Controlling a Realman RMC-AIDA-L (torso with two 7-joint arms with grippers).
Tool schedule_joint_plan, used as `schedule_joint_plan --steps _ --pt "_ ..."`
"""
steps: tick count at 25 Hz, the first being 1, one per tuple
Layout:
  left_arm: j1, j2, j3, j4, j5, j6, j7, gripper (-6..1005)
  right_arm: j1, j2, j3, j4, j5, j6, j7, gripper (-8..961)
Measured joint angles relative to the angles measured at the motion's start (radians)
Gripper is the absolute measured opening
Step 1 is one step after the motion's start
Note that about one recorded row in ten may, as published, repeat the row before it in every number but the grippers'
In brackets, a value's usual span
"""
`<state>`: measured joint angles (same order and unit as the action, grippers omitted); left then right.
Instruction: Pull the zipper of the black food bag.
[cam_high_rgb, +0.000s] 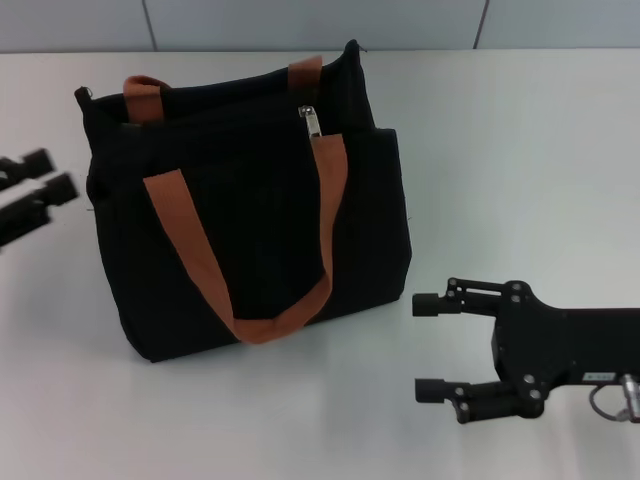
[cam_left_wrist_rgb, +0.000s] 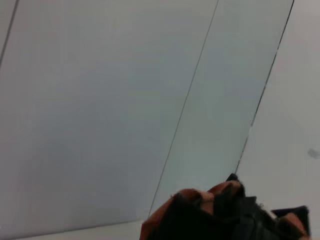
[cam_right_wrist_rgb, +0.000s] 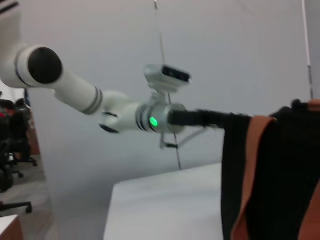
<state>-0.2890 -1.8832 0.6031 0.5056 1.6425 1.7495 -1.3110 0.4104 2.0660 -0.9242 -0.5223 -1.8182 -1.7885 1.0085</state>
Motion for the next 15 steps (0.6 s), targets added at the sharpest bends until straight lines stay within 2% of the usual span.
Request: schedule_joint_plan --steps 1,2,3,4,6,7,8,9,10,11,13,15 --pt "0.0 0.0 0.0 0.0 0.0 0.0 0.0 487 0.0 0.0 0.0 0.0 0.0 0.0 0.0 817" --pt "0.003 0.01 -0.016 0.005 -0.003 0.027 -0.014 512 0.001 0.003 0.0 0.001 0.0 0.005 0.0 817" --pt "0.006 0.014 -0.08 0.005 -0.009 0.112 -0.019 536 0.004 0.007 -0.001 0.004 0.003 0.009 -0.003 817" --pt "0.006 0.014 -0.08 0.005 -0.009 0.112 -0.019 561 0.004 0.007 -0.001 0.004 0.003 0.009 -0.003 817" --pt "0.007 -0.008 -0.13 0.002 -0.009 0.207 0.022 611 0.009 0.011 0.0 0.013 0.013 0.01 -0.019 817" --pt "0.007 -0.008 -0.13 0.002 -0.009 0.207 0.022 636 0.009 0.011 0.0 0.013 0.013 0.01 -0.019 817" --pt "0.009 -0.037 -0.104 0.008 -0.005 0.25 0.092 661 0.017 0.013 0.001 0.028 0.014 0.011 -0.03 817" --pt "0.009 -0.037 -0.104 0.008 -0.005 0.25 0.092 691 0.017 0.013 0.001 0.028 0.014 0.011 -0.03 817" --pt "0.015 -0.061 -0.046 0.013 -0.003 0.26 0.166 721 0.028 0.013 0.001 0.047 0.016 0.015 -0.041 817" --pt "0.015 -0.061 -0.046 0.013 -0.003 0.26 0.166 750 0.03 0.013 0.001 0.056 0.016 0.018 -0.046 817" --pt "0.026 -0.09 0.076 0.013 -0.001 0.261 0.293 810 0.033 0.013 0.001 0.065 0.017 0.019 -0.052 817" --pt "0.03 -0.106 0.181 0.003 0.004 0.259 0.37 839 0.035 0.013 -0.001 0.08 0.018 0.023 -0.077 817"
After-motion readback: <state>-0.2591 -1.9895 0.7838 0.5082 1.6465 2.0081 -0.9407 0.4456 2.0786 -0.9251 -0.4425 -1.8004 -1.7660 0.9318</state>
